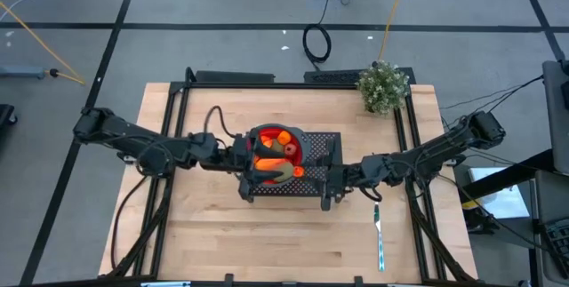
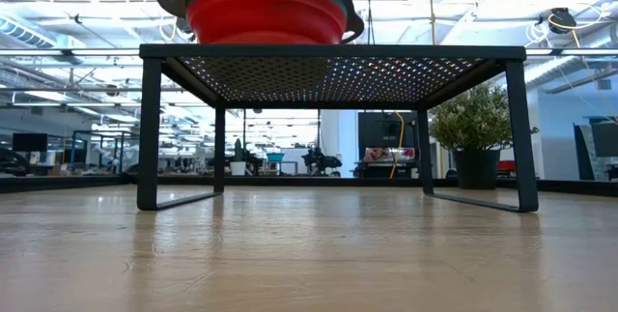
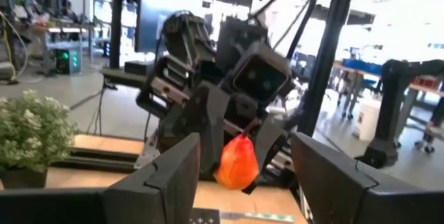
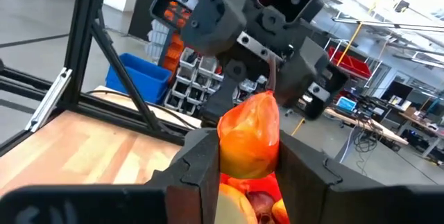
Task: Pick & Place Fruit
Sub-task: Put the orange pear into the bowl on the shelf
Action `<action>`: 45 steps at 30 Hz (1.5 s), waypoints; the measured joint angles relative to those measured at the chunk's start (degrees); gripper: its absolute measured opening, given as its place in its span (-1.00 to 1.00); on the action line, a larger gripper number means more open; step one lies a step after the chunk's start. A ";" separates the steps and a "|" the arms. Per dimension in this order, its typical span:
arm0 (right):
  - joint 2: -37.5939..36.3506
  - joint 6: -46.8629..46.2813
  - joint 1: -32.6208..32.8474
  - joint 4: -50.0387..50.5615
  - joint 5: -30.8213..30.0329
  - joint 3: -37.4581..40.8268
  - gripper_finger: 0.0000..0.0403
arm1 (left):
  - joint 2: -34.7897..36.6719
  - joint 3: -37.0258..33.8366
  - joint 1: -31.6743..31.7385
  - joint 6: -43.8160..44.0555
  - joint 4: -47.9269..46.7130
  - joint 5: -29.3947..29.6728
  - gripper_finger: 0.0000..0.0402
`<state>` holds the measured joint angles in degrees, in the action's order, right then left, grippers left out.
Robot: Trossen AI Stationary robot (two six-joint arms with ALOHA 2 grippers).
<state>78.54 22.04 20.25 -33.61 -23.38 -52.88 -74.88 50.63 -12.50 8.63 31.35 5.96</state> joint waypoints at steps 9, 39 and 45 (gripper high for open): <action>0.00 0.07 0.00 -0.02 -0.31 0.00 -0.45 | -4.80 6.96 2.13 -0.89 -8.33 -1.54 0.13; -0.02 -0.04 0.00 0.13 -0.43 0.00 -0.45 | -7.95 7.87 2.68 -0.32 -2.97 -4.25 0.08; -0.02 -0.15 0.00 0.13 -0.44 0.00 -0.45 | -7.95 7.87 2.68 -0.43 -3.07 -4.65 -0.29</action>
<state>78.52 21.89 20.25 -33.47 -23.81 -52.88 -82.83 58.50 -9.82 8.21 28.27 1.32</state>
